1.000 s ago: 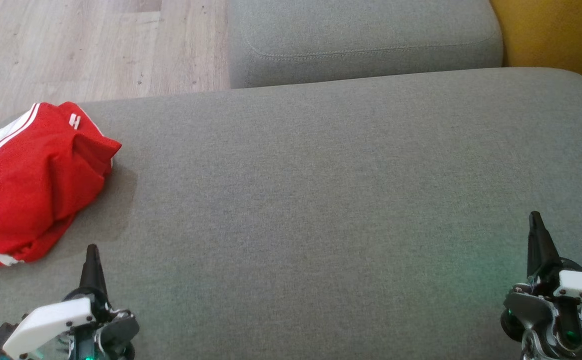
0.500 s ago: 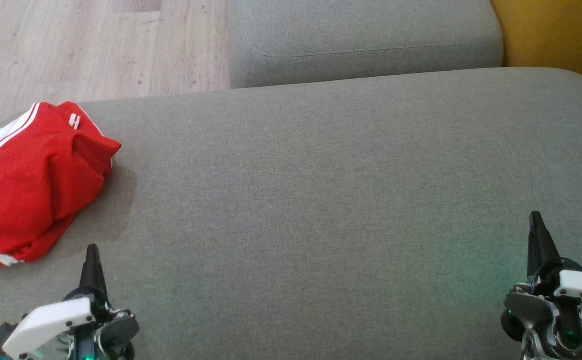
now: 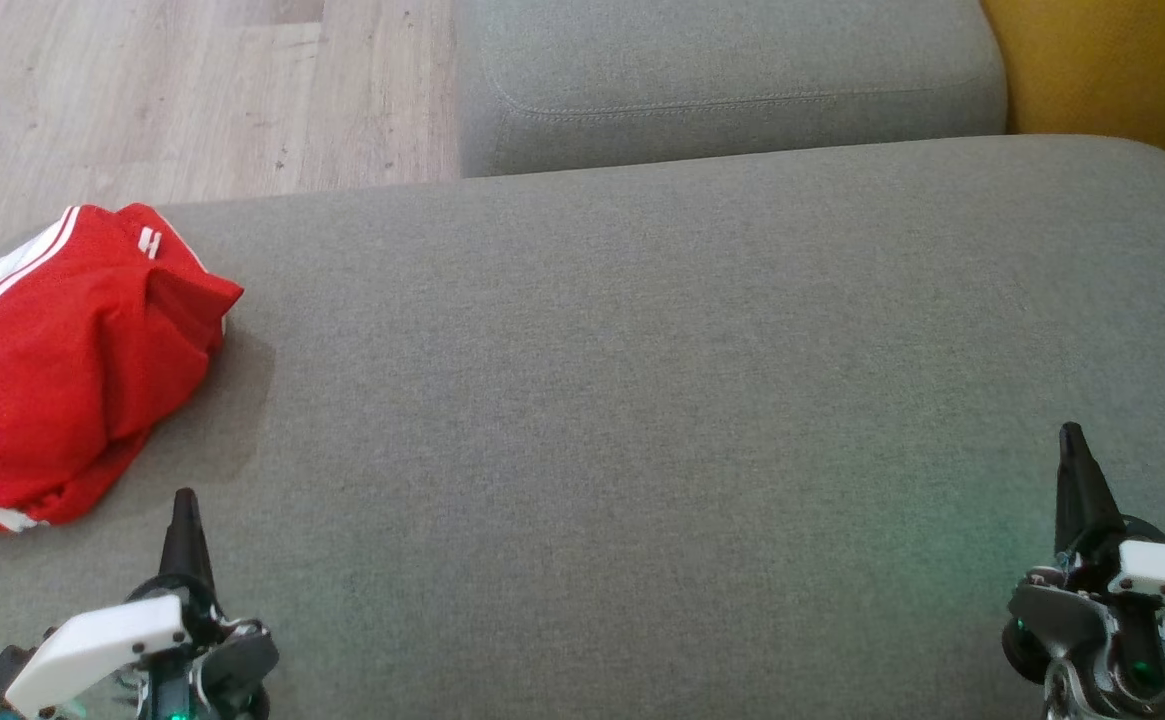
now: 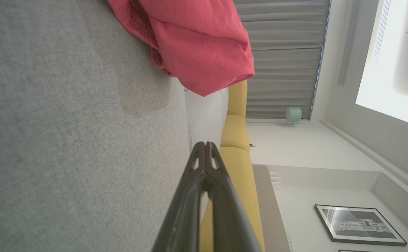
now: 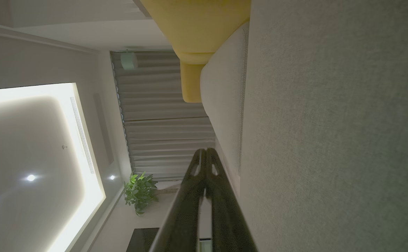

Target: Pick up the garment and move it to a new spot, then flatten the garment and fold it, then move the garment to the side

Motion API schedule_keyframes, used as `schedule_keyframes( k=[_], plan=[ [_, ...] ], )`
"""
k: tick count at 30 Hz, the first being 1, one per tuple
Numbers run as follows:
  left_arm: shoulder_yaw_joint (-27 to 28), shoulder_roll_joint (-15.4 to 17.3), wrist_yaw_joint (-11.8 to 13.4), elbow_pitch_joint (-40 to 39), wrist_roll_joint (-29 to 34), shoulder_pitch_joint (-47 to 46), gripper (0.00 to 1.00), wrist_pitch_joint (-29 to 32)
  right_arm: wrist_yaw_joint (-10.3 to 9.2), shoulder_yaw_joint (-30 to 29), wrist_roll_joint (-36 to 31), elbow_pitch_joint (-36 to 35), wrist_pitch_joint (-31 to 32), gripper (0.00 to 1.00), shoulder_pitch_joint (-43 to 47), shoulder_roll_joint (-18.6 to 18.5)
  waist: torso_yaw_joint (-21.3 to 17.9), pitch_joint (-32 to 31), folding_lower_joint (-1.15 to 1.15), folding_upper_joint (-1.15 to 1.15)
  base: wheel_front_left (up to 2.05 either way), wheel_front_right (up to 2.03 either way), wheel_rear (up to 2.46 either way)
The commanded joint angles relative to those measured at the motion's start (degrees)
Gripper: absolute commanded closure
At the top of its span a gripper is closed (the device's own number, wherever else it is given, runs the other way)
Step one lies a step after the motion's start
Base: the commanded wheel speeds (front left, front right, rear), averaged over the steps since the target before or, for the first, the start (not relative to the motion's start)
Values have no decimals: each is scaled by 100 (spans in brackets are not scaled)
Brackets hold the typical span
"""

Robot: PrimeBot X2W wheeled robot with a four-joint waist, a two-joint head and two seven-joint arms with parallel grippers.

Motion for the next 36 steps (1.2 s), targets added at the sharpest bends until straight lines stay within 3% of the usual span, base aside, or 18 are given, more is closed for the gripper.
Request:
schedule_keyframes(
  k=[1,8,9,10,11,23,36],
  plan=[
    [201,23,-37,-163,53,-293,100,42,45,118,-17,-181,35,100,-315,-29,0,0,0,0,0,0,0],
    [201,23,-37,-163,53,-293,100,42,45,118,-16,-181,35,100,-315,-29,0,0,0,0,0,0,0],
    [0,0,-1,0,0,0,0,0,0,0,0,0,0,0,0,0,0,0,0,0,0,0,0],
    [-6,-1,4,30,0,5,100,-6,0,4,1,29,-3,100,7,1,0,0,0,0,0,0,0],
    [-15,-1,5,85,1,22,0,-9,-1,11,-1,79,-6,0,27,4,0,0,0,0,0,0,0],
    [-140,1,39,8,186,53,0,-197,3,127,-453,-56,-195,0,80,-1,-9,0,0,0,0,0,0],
    [-279,4,126,-120,1100,101,0,-415,8,313,-1736,-358,-414,0,141,-3,-15,8,0,0,0,0,0]
  ],
)
